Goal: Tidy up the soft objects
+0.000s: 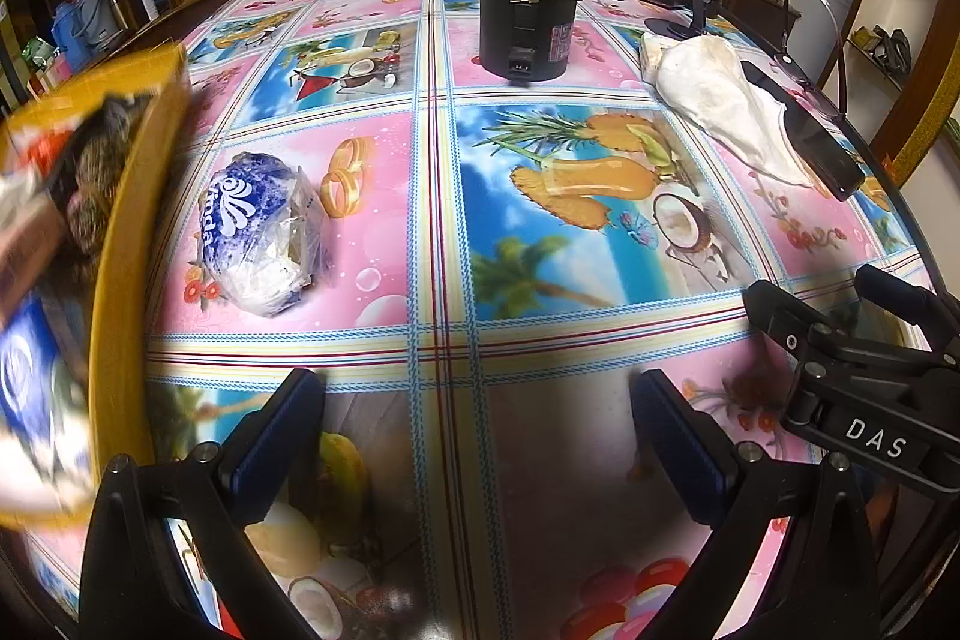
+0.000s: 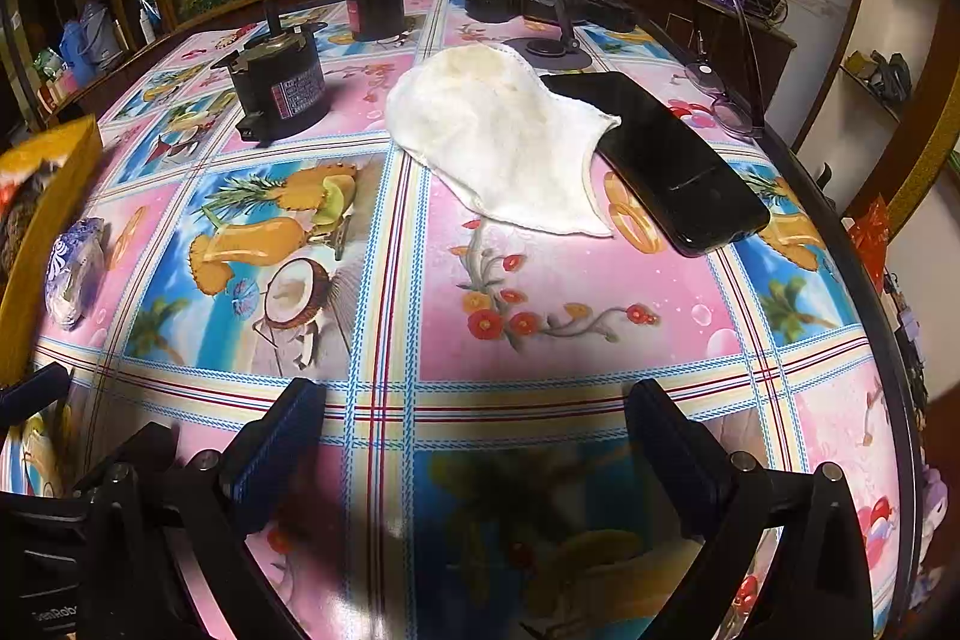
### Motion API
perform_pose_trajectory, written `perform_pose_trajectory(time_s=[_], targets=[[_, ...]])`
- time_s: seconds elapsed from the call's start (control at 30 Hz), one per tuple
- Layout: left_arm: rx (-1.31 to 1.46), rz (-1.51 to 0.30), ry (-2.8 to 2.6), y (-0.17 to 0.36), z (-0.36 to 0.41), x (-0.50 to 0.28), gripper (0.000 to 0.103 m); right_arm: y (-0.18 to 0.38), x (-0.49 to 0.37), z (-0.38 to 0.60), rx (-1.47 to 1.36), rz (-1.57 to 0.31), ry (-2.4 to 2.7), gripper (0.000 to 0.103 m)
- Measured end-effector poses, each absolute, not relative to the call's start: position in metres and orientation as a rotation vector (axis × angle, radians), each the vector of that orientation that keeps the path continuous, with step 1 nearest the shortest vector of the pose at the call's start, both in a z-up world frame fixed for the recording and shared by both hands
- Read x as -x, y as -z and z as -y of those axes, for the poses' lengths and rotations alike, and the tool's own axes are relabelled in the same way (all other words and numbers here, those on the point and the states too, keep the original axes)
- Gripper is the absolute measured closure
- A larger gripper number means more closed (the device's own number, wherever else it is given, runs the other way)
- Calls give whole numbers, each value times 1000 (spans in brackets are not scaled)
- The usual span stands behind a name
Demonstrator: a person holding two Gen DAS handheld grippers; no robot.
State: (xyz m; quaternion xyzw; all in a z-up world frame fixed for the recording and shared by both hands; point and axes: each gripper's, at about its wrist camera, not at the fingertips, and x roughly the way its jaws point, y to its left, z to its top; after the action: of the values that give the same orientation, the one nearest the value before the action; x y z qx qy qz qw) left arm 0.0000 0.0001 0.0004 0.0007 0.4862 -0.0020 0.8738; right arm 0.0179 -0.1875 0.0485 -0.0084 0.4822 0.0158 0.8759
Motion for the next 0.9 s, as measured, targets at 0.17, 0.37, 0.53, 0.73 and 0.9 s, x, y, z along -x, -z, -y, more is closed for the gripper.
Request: perform_pose_trajectory(time_s=[0.17, 0.37, 0.53, 0.73, 0.9], targets=[[0, -1016, 4, 1, 0, -3, 0, -49, -19, 182, 18, -1006, -34, 1], [-1, -1016, 3, 1, 0, -3, 0, -49, -18, 184, 17, -1006, -33, 1], [-1, -1016, 3, 1, 0, -3, 0, -49, -19, 181, 17, -1006, -33, 1], [-1, -1016, 3, 1, 0, -3, 0, -48, -18, 186, 16, -1005, -33, 1], [-1, -1016, 3, 1, 0, -1, 0, -48, -19, 184, 15, -1006, -33, 1]])
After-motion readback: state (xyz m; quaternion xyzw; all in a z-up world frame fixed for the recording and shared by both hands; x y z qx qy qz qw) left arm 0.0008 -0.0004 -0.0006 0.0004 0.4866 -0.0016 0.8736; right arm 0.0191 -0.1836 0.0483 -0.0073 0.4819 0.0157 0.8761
